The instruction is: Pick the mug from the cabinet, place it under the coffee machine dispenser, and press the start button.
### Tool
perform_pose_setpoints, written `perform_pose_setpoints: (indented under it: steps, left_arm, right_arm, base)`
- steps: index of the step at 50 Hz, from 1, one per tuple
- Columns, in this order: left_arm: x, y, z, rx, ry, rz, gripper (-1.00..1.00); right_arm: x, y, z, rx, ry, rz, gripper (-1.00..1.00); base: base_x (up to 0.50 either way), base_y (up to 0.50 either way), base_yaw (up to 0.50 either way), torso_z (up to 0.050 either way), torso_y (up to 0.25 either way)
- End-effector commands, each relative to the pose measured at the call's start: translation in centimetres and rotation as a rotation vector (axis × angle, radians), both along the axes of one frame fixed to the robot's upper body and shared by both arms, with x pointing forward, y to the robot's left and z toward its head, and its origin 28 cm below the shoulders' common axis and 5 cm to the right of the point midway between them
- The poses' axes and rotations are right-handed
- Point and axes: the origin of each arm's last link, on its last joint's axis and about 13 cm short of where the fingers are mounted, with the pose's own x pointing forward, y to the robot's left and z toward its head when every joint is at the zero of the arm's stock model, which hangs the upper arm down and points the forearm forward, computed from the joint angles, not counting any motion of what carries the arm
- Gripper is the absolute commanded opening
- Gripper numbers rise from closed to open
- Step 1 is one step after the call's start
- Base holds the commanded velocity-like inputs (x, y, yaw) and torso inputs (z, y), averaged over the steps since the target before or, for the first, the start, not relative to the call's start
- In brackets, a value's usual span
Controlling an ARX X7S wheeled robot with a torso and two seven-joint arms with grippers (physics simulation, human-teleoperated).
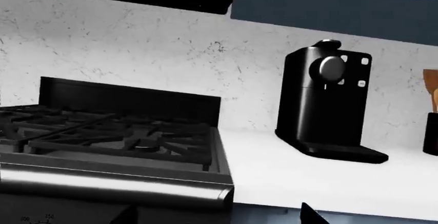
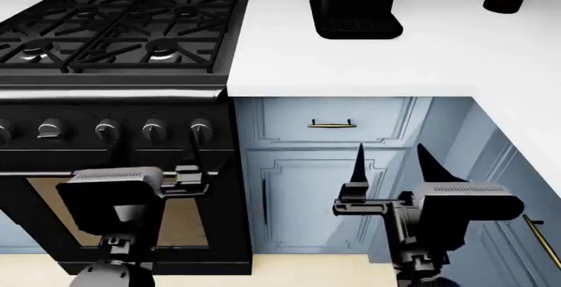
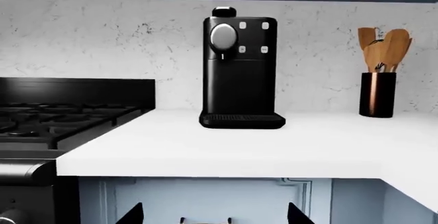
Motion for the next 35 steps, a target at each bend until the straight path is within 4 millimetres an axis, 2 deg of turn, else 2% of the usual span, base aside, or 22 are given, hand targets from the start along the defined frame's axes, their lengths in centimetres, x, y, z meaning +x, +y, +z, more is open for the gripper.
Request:
perform_pose_setpoints:
  steps: [1, 8, 15, 23, 26, 35]
  left_arm:
    - [-1.1, 0.0, 5.8, 0.02, -0.089, -0.058, 1.0]
    - [-1.1, 0.1, 7.6, 0.019, -0.185, -0.069, 1.0]
    - [-1.3, 0.4, 9.8, 0.02, -0.262, -0.054, 1.0]
    - [-1.1, 0.9, 11.2, 0.023, -0.309, -0.056, 1.0]
    - [-1.1, 0.9, 11.4, 0.026, -0.317, -0.057, 1.0]
    - [-1.2, 1.0, 11.6, 0.016, -0.327, -0.049, 1.0]
  right_arm:
    - [0.3, 0.1, 3.0, -0.001, -0.074, 0.016, 1.0]
    - [0.8, -0.2, 6.1, 0.013, -0.137, 0.031, 1.0]
    - [1.3, -0.7, 9.5, 0.038, -0.155, 0.056, 1.0]
    - [2.1, -1.4, 12.8, 0.057, -0.177, 0.052, 1.0]
    - [2.4, -1.5, 13.4, 0.077, -0.175, 0.04, 1.0]
    - [2.3, -1.7, 14.7, 0.103, -0.184, 0.039, 1.0]
  base:
    - [0.0, 0.0, 0.0, 0.0, 0.0]
    - [0.0, 0.0, 0.0, 0.0, 0.0]
    - [0.0, 0.0, 0.0, 0.041, 0.103]
    - [0.0, 0.0, 0.0, 0.043, 0.105]
    - [0.0, 0.03, 0.0, 0.042, 0.105]
    - [0.0, 0.49, 0.0, 0.042, 0.105]
